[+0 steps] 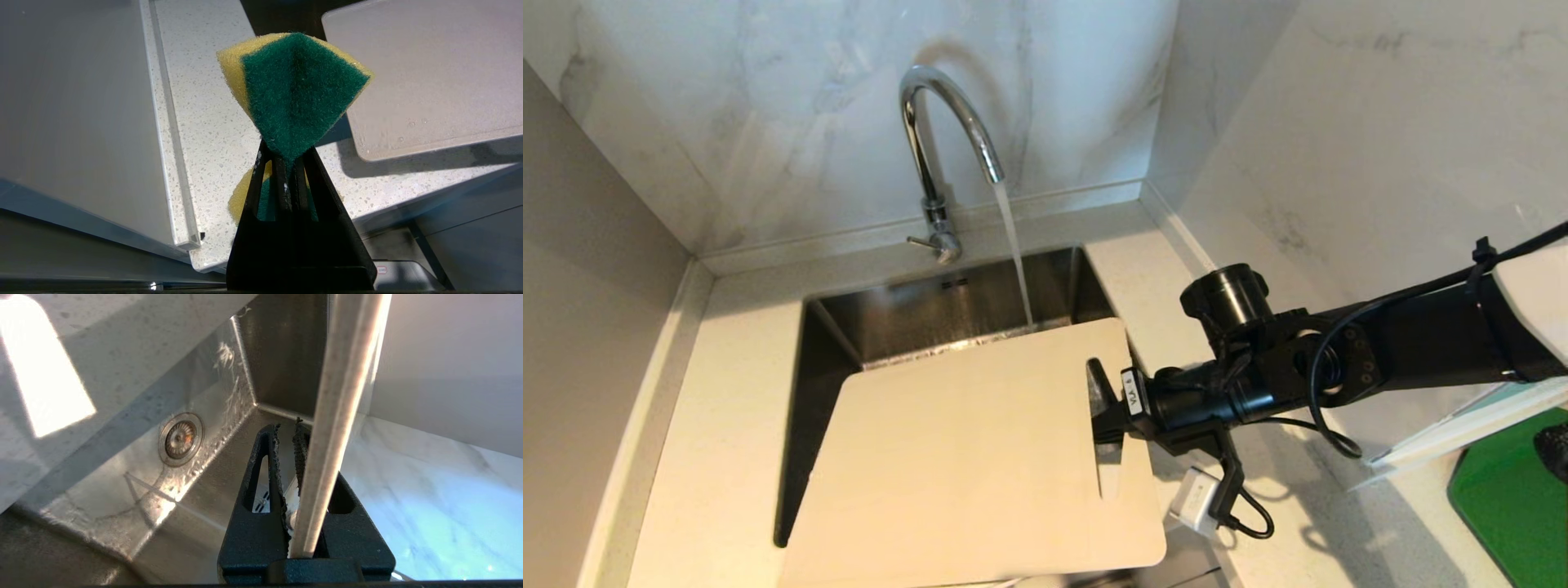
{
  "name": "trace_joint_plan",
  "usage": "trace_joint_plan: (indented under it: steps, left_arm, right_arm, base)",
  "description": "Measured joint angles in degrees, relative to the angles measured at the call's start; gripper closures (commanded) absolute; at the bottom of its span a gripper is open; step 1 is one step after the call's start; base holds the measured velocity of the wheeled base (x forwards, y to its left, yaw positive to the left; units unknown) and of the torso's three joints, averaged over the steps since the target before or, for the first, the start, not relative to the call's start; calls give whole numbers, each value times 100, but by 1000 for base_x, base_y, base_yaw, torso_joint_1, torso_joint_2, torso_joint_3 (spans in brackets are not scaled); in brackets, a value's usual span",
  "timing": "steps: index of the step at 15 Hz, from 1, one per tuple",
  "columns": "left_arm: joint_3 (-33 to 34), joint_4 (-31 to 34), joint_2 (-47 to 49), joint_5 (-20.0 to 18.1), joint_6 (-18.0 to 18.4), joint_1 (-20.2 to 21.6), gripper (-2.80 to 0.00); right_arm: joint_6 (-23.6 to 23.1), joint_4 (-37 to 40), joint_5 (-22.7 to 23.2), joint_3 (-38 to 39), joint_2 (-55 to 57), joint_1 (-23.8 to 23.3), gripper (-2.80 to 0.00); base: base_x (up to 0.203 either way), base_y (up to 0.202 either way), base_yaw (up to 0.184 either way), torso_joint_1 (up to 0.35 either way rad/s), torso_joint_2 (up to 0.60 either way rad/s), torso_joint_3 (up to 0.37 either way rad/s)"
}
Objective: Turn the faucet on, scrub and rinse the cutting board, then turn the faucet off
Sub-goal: Scrub the cutting board underwater
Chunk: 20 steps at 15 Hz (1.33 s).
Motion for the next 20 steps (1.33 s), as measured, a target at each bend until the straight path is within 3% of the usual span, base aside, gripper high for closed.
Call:
trace_joint_plan:
  steps: [15,20]
  left_arm:
    - [0,0,0,2,0,0,0]
    - [0,0,0,2,-1,0,0]
  right_arm:
    - [-88,20,-51,-515,503,-525,0]
    - [-312,545,-122,-1118,622,-680,0]
  base:
    - [0,0,0,0,0,0]
    - [0,0,0,0,0,0]
